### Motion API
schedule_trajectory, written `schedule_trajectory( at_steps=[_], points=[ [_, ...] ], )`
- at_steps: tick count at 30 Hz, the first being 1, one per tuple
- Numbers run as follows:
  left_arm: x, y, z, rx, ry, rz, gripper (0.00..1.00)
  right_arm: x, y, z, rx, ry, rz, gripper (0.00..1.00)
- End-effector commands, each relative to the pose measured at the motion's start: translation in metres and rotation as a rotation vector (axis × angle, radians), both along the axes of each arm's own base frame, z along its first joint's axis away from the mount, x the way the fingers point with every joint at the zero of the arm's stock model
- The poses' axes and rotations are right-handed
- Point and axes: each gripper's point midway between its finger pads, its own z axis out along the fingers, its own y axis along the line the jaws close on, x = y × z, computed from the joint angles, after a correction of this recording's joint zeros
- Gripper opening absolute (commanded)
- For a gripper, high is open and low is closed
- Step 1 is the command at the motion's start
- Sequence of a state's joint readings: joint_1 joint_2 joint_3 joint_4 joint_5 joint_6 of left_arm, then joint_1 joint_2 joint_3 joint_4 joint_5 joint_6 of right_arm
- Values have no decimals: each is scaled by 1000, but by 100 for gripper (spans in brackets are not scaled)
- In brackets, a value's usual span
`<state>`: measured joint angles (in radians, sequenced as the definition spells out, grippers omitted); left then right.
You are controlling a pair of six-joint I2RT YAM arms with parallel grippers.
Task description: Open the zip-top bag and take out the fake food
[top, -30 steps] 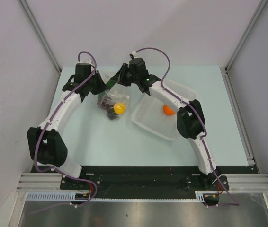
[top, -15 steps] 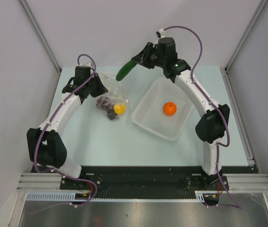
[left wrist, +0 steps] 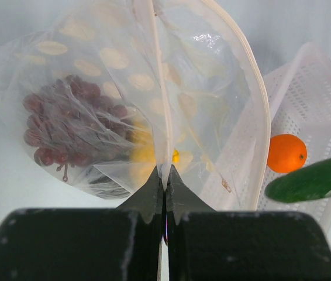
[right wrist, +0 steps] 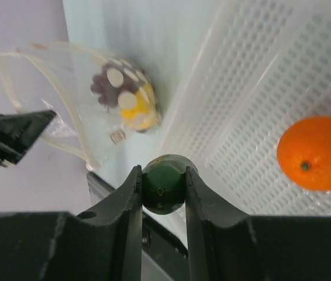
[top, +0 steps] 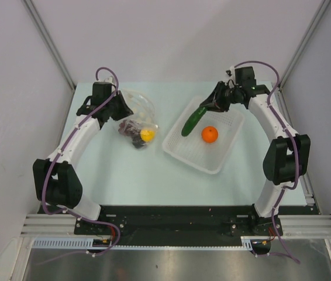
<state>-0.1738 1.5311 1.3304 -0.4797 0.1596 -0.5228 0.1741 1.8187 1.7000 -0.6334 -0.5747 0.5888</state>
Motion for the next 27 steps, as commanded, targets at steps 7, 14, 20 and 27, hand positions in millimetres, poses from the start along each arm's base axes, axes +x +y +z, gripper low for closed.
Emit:
schedule_trajectory(
  at_steps=[7, 14, 20, 27],
  points=[
    [1, 2, 24, -10, -74, -5, 0, -31, 28, -70, 15, 211, 172, 3],
    [-1, -1, 25, -26, -73, -12, 0, -16, 39, -111, 15, 262, 153, 11],
    [-2, -2, 27, -27, -76, -15, 0, -10, 33, -131, -106, 253, 147, 50],
    [-6, -2, 27, -22, -72, -28, 0, 1, 27, -122, -223, 195, 162, 82]
  ],
)
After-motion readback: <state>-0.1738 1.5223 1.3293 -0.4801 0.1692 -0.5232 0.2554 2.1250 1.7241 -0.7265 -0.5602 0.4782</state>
